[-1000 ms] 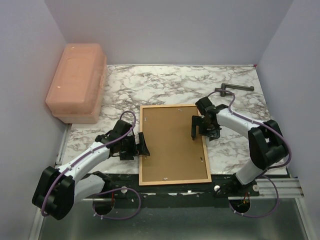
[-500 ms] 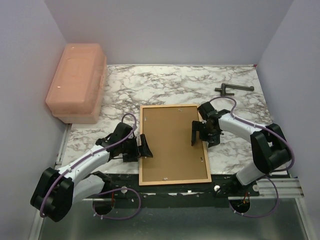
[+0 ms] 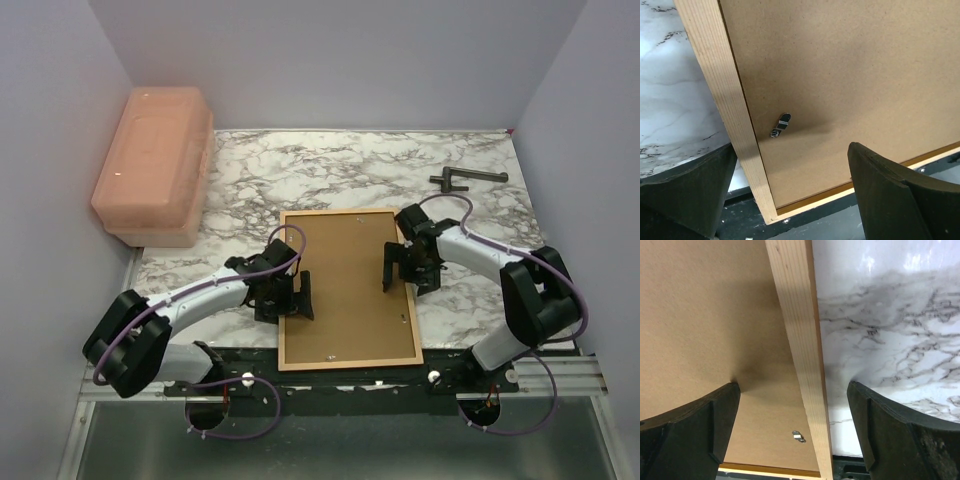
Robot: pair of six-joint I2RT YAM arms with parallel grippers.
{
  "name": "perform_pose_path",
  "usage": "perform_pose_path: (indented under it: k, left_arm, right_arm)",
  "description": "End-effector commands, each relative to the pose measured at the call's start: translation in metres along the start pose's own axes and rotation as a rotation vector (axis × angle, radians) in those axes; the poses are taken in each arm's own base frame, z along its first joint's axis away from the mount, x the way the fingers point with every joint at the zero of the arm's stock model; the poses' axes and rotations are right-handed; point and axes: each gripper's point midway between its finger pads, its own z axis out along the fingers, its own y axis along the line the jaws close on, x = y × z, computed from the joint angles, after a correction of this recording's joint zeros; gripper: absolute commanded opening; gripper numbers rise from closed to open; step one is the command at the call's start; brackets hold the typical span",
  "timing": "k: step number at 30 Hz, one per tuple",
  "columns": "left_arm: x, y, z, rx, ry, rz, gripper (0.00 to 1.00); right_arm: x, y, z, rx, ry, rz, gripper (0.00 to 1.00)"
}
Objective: Put the photo into the frame
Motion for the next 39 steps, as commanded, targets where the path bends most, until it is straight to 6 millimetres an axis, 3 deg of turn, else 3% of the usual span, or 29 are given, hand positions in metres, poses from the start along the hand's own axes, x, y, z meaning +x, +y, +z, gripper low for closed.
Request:
perform_pose_path:
  k: [1, 4, 9, 19, 24, 28, 34, 39]
  left_arm:
    - [0.009, 0.035, 0.018, -0.186, 0.029, 0.001, 0.91]
    - [0.01, 0.042, 0.022, -0.223, 0.035, 0.003, 0.9]
    - [0.012, 0.048, 0.026, -0.259, 0.044, 0.01, 0.85]
    - [0.016, 0.045, 0.03, -0.295, 0.068, 0.046, 0.76]
    - [0.016, 0.043, 0.031, -0.298, 0.073, 0.051, 0.76]
    - [0.015, 0.04, 0.031, -0.283, 0.059, 0.051, 0.76]
    - [0.012, 0.026, 0.029, -0.204, 0.039, 0.045, 0.76]
    - [0.01, 0.014, 0.028, -0.15, 0.034, 0.042, 0.78]
  right_arm:
    - [-0.028, 0.013, -0.001, -0.009, -0.042, 0.018, 0.98]
    - [-0.055, 0.023, -0.007, -0.043, -0.072, 0.038, 0.98]
    - [-0.097, 0.015, -0.014, -0.061, -0.112, 0.088, 0.98]
    - [-0.135, -0.004, 0.008, 0.09, -0.148, 0.084, 0.94]
    - [-0.13, -0.02, 0.026, 0.177, -0.114, 0.074, 0.91]
    - [-0.123, -0.027, 0.026, 0.199, -0.117, 0.07, 0.88]
    - [-0.107, -0.012, 0.012, 0.085, -0.103, 0.086, 0.9]
    - [-0.077, 0.003, -0.002, -0.05, -0.063, 0.106, 0.95]
